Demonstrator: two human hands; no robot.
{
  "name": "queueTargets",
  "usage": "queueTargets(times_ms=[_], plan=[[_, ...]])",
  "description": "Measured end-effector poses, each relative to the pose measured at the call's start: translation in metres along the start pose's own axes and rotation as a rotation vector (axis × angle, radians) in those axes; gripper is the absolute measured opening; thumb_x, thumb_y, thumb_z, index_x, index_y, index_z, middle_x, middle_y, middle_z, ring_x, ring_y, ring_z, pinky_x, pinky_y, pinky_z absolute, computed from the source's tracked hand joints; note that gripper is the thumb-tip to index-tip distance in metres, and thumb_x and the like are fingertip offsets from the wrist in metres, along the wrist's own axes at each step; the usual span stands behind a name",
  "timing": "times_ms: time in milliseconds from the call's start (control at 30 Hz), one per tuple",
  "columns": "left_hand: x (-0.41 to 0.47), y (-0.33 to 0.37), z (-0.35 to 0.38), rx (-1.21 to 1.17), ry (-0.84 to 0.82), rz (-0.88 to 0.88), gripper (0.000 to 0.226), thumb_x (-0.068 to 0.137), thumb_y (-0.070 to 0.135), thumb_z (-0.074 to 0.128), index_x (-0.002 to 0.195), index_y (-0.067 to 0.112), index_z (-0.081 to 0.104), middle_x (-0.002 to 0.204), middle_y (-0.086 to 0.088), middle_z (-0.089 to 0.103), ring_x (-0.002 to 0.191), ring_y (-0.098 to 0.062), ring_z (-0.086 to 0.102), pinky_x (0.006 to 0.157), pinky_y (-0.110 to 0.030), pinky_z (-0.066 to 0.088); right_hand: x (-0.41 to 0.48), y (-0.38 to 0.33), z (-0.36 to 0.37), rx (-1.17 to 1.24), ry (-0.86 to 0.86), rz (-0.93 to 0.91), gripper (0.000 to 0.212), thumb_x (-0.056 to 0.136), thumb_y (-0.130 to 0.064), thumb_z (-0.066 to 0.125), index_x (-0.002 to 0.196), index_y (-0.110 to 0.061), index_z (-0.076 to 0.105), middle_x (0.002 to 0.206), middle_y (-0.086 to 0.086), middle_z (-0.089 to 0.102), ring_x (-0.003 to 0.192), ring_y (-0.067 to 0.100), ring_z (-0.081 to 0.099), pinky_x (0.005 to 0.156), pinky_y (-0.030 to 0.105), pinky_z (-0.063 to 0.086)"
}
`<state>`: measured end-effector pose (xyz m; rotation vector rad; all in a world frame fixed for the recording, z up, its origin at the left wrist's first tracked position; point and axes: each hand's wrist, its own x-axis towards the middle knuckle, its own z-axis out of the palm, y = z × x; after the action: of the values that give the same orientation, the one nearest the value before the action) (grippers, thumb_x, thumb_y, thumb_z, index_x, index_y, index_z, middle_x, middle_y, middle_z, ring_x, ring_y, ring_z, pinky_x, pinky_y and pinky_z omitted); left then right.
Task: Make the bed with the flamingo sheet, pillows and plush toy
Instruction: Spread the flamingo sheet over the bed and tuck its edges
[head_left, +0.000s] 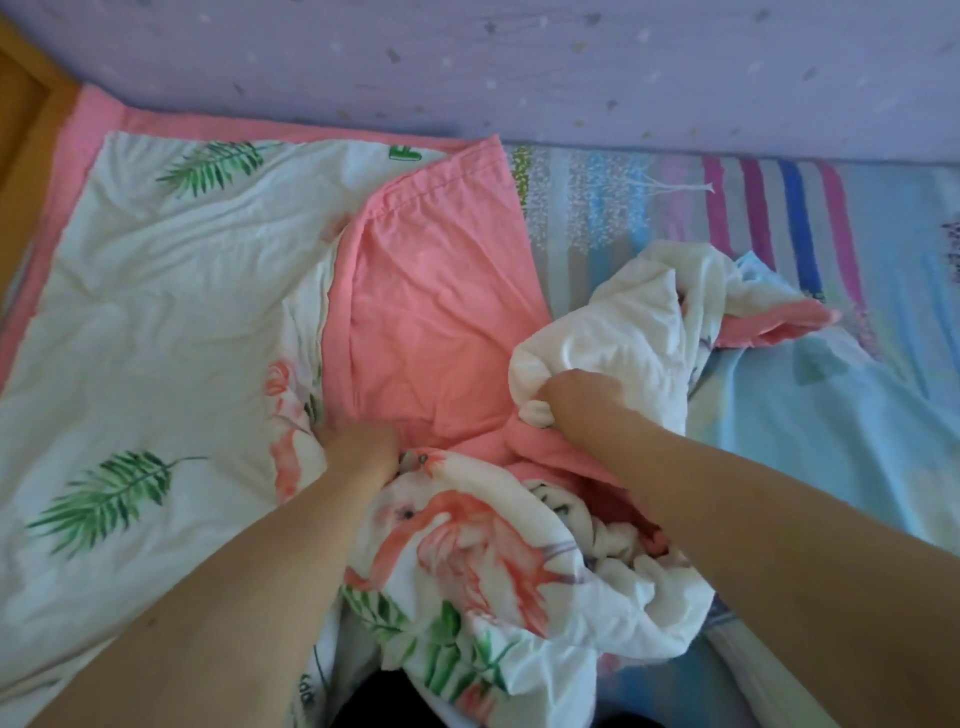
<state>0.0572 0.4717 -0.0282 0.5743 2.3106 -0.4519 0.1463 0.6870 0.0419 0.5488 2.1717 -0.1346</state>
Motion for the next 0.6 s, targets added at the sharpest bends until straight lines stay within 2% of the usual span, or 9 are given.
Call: queueTargets(times_ms=[67,133,233,333,433,533,600], plan=[[-0.012,0.015,-0.017,0.072,0.087,0.028,0.022,0.092,0.024,0.048,0.106,0.019,0.065,0.110,-0.004,0.062,0.108,-0.026,0.056,0.096,-0.043,0.043,-0.022,0.028,0.011,-0.021,0.118,0.049,0.031,0.096,-0.017,0.046,0.126,-0.015,0.054,0.123,0.007,0.057,0.118,0.026,0.054,0.093,0.035,0.044],[-0.024,0.031,-0.036,0.119,0.178,0.093,0.019,0.089,0.024,0.055,0.105,0.018,0.064,0.110,-0.003,0.061,0.109,-0.025,0.056,0.088,-0.034,0.046,-0.040,0.049,0.021,-0.099,0.155,0.111,0.031,0.096,-0.015,0.046,0.126,-0.018,0.056,0.126,0.003,0.057,0.117,0.024,0.055,0.089,0.033,0.045],[-0.036,0.063,-0.062,-0.006,0.259,0.238,0.027,0.082,0.018,0.061,0.108,0.024,0.064,0.110,-0.002,0.062,0.109,-0.025,0.055,0.092,-0.036,0.044,-0.063,0.085,0.029,-0.119,0.163,0.203,0.036,0.097,-0.012,0.042,0.131,-0.019,0.052,0.134,0.000,0.053,0.125,0.021,0.050,0.095,0.031,0.043],[-0.050,0.107,-0.082,-0.233,0.149,0.409,0.038,0.082,0.021,0.068,0.120,0.020,0.062,0.123,-0.006,0.061,0.114,-0.025,0.055,0.096,-0.032,0.042,-0.092,0.120,0.027,-0.089,0.203,0.272,0.037,0.097,-0.012,0.041,0.132,-0.020,0.052,0.135,-0.002,0.052,0.125,0.020,0.051,0.094,0.030,0.043],[-0.086,0.161,-0.094,-0.329,0.097,0.576,0.045,0.080,0.035,0.072,0.121,0.018,0.062,0.123,-0.003,0.062,0.110,-0.020,0.058,0.094,-0.029,0.044,-0.122,0.157,0.024,-0.027,0.265,0.297,0.035,0.097,-0.011,0.041,0.128,-0.019,0.055,0.130,0.000,0.056,0.119,0.022,0.055,0.088,0.030,0.045],[-0.119,0.204,-0.095,-0.247,-0.115,0.711,0.069,0.077,0.054,0.068,0.137,0.026,0.048,0.138,0.004,0.052,0.122,-0.016,0.051,0.100,-0.028,0.041,-0.139,0.195,0.016,0.043,0.338,0.320,0.035,0.096,-0.012,0.040,0.126,-0.020,0.057,0.126,0.002,0.057,0.116,0.025,0.057,0.083,0.032,0.045],[-0.135,0.223,-0.091,-0.334,-0.297,0.698,0.082,0.070,0.064,0.068,0.141,0.032,0.041,0.142,0.009,0.047,0.124,-0.014,0.049,0.104,-0.030,0.039,-0.149,0.218,0.012,0.101,0.408,0.344,0.035,0.096,-0.012,0.040,0.125,-0.019,0.057,0.124,0.005,0.057,0.112,0.028,0.059,0.076,0.032,0.044]])
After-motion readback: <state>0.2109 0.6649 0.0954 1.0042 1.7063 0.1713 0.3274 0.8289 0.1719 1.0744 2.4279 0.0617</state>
